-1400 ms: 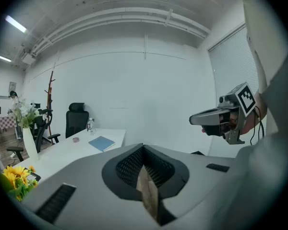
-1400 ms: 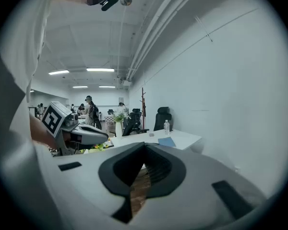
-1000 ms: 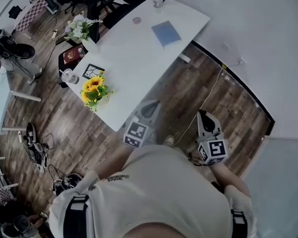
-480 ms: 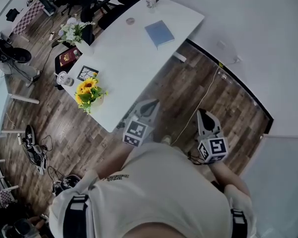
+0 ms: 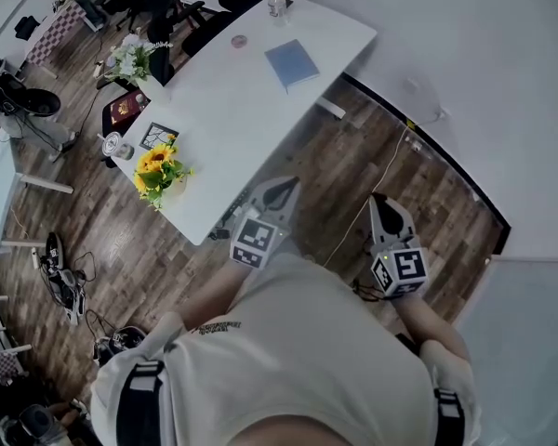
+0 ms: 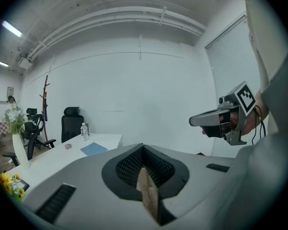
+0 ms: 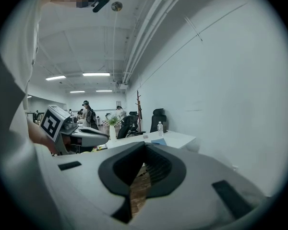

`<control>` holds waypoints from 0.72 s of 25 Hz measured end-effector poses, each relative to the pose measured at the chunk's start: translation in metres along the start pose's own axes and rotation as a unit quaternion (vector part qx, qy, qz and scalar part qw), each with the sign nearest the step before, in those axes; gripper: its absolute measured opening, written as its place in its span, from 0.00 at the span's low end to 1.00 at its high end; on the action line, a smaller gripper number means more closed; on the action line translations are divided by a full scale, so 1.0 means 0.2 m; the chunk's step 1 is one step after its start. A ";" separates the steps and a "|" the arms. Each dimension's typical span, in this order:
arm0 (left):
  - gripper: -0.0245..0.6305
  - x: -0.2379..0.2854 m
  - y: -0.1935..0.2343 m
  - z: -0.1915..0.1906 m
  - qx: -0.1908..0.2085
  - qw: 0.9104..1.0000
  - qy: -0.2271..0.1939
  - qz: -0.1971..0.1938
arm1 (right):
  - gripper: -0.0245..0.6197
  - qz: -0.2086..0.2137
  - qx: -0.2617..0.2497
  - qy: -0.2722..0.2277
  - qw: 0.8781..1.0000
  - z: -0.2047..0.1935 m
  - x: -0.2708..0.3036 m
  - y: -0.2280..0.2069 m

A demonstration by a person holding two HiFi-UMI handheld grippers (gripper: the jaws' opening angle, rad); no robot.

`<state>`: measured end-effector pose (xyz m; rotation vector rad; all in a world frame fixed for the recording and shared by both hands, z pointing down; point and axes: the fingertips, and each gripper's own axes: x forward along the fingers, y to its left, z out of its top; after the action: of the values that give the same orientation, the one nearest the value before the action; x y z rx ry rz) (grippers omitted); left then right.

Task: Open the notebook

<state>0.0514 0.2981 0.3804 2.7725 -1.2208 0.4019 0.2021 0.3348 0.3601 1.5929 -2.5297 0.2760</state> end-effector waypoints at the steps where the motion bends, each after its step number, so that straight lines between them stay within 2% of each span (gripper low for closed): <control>1: 0.06 0.01 0.00 0.02 0.000 1.000 -0.004 0.002 | 0.04 0.002 0.001 -0.003 1.000 0.01 0.00 -0.01; 12: 0.06 0.06 0.10 0.03 0.005 1.000 -0.012 0.025 | 0.04 0.007 -0.010 0.000 1.000 0.02 0.11 -0.09; 18: 0.06 0.16 0.16 0.05 0.005 0.999 -0.038 0.015 | 0.04 0.011 -0.013 0.006 1.000 -0.01 0.22 -0.15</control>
<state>0.0503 0.2508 0.3797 2.8054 -1.2800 0.3094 0.2113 0.2840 0.3729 1.5506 -2.5329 0.2539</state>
